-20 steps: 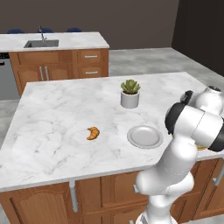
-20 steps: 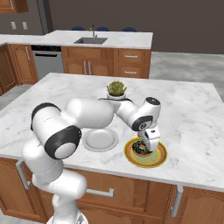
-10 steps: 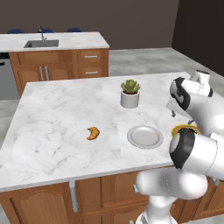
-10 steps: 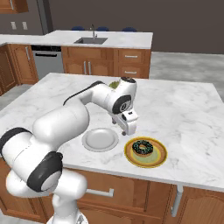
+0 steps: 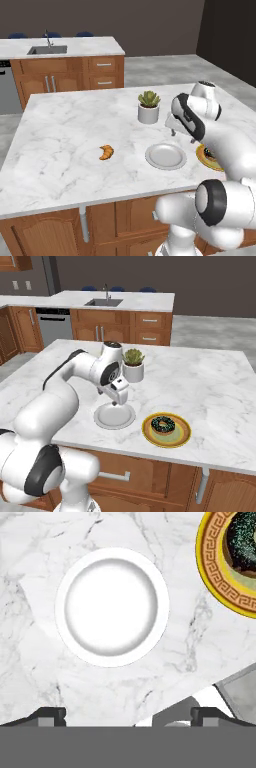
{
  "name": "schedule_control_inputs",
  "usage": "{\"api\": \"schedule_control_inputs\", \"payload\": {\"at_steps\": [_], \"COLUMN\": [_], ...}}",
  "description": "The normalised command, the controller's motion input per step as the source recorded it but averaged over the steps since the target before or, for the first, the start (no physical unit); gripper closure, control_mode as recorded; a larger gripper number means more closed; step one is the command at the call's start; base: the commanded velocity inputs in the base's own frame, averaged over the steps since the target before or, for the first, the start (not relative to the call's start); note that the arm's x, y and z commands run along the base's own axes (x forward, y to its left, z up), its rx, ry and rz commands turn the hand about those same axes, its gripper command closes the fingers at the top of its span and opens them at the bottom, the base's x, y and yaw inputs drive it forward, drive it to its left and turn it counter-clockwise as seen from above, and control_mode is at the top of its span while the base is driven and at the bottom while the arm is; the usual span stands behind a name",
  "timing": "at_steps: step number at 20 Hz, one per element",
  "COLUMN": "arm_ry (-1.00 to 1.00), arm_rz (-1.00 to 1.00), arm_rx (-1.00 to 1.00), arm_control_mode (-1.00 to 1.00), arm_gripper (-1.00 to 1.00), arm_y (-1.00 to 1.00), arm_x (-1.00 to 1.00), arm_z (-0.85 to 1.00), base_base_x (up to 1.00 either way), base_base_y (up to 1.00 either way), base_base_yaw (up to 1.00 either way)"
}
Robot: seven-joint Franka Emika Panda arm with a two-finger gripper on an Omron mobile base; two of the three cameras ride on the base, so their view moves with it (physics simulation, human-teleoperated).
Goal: Place the pastries on the plates.
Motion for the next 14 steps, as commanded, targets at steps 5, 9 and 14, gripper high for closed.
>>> {"api": "schedule_control_inputs", "payload": {"at_steps": [5,9,14], "arm_ry": [-0.16,-0.26,-0.27], "arm_rz": [0.23,0.2,0.15], "arm_rx": [0.01,0.0,0.0], "arm_control_mode": [-1.0,-1.0,-1.0], "arm_gripper": [-1.0,-1.0,-1.0], "arm_y": [1.0,1.0,1.0], "arm_x": [0.0,0.0,0.12], "arm_z": [0.08,0.01,0.0], "base_base_x": [0.0,0.0,0.0], "base_base_y": [0.0,0.0,0.0], "base_base_yaw": [0.0,0.0,0.0]}}
